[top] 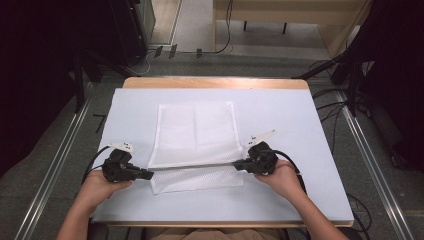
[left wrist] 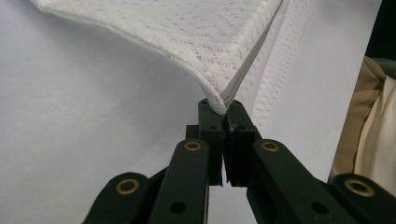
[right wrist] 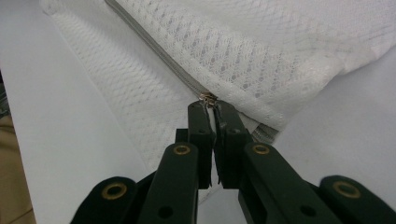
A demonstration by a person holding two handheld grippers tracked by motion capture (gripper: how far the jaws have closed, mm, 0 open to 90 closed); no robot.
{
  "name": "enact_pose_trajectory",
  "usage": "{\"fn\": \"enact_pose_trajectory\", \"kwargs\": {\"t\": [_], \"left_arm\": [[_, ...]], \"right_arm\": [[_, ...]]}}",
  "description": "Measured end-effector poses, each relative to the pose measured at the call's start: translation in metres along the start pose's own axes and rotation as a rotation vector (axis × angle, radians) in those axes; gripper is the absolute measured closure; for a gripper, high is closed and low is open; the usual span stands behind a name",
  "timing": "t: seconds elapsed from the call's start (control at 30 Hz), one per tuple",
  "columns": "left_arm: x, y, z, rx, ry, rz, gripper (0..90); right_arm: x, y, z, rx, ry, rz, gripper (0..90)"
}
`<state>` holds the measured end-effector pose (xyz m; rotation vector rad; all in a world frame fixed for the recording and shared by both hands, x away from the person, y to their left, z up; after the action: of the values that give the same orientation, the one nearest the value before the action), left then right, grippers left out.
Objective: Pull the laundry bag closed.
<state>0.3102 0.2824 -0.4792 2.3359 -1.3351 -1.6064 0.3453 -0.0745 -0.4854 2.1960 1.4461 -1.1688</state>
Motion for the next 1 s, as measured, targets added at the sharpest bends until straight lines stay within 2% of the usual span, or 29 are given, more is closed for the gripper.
{"fn": "enact_pose_trajectory", "kwargs": {"t": [0.17,0.3,0.43,0.53,0.73,0.87,0.9,1.0], "left_arm": [[0.002,-0.002,0.002,-0.009,-0.003,-0.006,87.0],[0.000,-0.004,0.001,-0.015,0.005,-0.019,85.7],[0.000,-0.004,0.000,-0.013,0.010,-0.031,81.9],[-0.001,-0.004,-0.001,-0.023,0.027,-0.023,77.4],[-0.003,-0.003,-0.004,-0.025,0.059,-0.018,71.0],[-0.006,-0.003,-0.007,-0.025,0.093,-0.030,66.3],[-0.007,-0.004,-0.007,-0.026,0.104,-0.036,66.3],[-0.009,-0.005,-0.009,-0.030,0.127,-0.050,60.5]], "right_arm": [[0.003,-0.001,0.000,0.004,-0.002,-0.011,88.0],[0.006,-0.003,-0.001,-0.017,-0.005,-0.003,87.5],[0.007,-0.003,-0.001,-0.015,0.001,0.001,87.2],[0.007,-0.003,-0.001,-0.015,0.007,0.002,86.4],[0.005,-0.003,-0.005,-0.020,0.038,0.004,77.8],[0.001,0.001,-0.007,-0.020,0.078,0.029,66.3],[0.001,0.001,-0.007,-0.020,0.078,0.029,66.3],[-0.003,0.006,-0.007,-0.020,0.108,0.057,58.5]]}}
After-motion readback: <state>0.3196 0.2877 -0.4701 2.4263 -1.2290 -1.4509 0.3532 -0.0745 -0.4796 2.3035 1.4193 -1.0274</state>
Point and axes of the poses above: each handheld gripper's, and its own axes: x roughly forward along the jaws, z roughly out of its underside, y roughly to its right, the point moved 6 cm from there along x, roughly forward along the jaws, and after that the axes turned 5 degrees about -x, right-handed, at the moved point
